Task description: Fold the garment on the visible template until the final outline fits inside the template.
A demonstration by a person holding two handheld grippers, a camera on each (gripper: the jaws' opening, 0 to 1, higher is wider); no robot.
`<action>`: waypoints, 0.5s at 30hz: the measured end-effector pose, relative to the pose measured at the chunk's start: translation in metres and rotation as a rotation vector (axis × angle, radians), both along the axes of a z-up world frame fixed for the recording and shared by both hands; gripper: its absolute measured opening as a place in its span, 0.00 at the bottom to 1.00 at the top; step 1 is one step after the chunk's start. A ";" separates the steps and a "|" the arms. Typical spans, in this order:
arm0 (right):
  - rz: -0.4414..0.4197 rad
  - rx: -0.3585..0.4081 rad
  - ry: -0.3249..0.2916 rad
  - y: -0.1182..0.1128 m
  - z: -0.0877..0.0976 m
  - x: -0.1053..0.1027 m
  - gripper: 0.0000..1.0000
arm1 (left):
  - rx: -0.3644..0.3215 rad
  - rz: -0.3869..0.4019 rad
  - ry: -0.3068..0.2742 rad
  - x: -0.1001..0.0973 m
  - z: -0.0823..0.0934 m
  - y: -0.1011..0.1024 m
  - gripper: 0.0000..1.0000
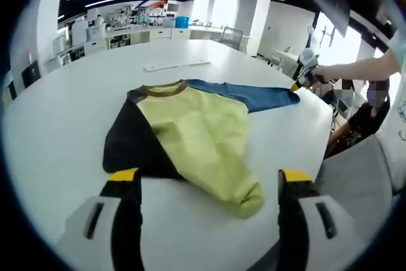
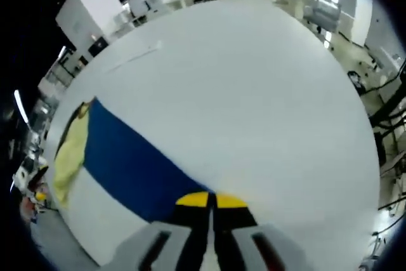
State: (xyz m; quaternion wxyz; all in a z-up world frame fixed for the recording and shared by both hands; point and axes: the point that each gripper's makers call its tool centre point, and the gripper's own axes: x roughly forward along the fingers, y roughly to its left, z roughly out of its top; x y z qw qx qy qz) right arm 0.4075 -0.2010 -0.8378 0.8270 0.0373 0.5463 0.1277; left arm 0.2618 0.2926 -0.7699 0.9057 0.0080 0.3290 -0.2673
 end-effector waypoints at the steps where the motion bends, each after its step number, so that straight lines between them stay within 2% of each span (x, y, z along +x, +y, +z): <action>1: 0.010 -0.014 -0.004 0.001 0.000 -0.001 0.00 | -0.001 0.000 0.003 0.000 -0.001 0.000 0.86; 6: 0.040 -0.049 -0.013 -0.002 -0.003 0.003 0.00 | -0.004 -0.006 0.009 0.001 -0.005 -0.002 0.86; 13: 0.083 -0.055 -0.033 -0.003 -0.001 0.006 0.00 | -0.009 -0.009 0.010 0.002 -0.005 -0.003 0.86; 15: 0.105 -0.043 -0.053 0.000 0.002 0.006 0.11 | -0.006 -0.012 0.010 0.002 -0.005 -0.002 0.86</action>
